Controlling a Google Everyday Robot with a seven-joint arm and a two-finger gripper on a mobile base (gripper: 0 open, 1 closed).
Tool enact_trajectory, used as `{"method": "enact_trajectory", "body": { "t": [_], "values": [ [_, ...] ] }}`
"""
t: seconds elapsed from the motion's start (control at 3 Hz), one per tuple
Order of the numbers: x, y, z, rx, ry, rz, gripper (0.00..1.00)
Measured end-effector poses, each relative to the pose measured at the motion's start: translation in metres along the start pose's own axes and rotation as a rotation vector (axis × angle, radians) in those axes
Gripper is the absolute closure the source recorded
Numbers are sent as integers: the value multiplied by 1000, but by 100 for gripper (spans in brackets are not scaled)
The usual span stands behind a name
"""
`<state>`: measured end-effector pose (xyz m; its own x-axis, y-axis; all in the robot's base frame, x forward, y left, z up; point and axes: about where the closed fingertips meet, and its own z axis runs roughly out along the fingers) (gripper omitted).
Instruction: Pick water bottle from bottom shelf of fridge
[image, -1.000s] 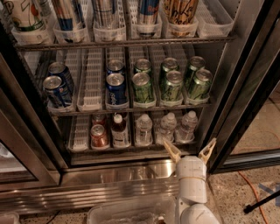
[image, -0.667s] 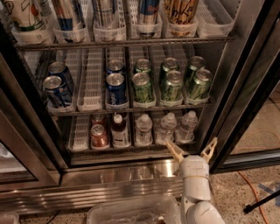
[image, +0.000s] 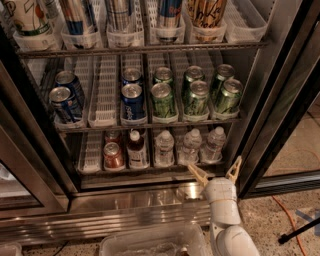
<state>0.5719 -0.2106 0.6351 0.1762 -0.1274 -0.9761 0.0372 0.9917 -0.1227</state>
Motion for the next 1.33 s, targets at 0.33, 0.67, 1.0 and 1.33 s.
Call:
{"method": "enact_trajectory", "body": {
  "t": [0.33,0.67,1.0,1.33],
  "values": [
    [21,9,1,-3,8,15,0],
    [22,9,1,-3,8,15,0],
    [22,9,1,-3,8,15,6],
    [22,9,1,-3,8,15,25]
  ]
}}
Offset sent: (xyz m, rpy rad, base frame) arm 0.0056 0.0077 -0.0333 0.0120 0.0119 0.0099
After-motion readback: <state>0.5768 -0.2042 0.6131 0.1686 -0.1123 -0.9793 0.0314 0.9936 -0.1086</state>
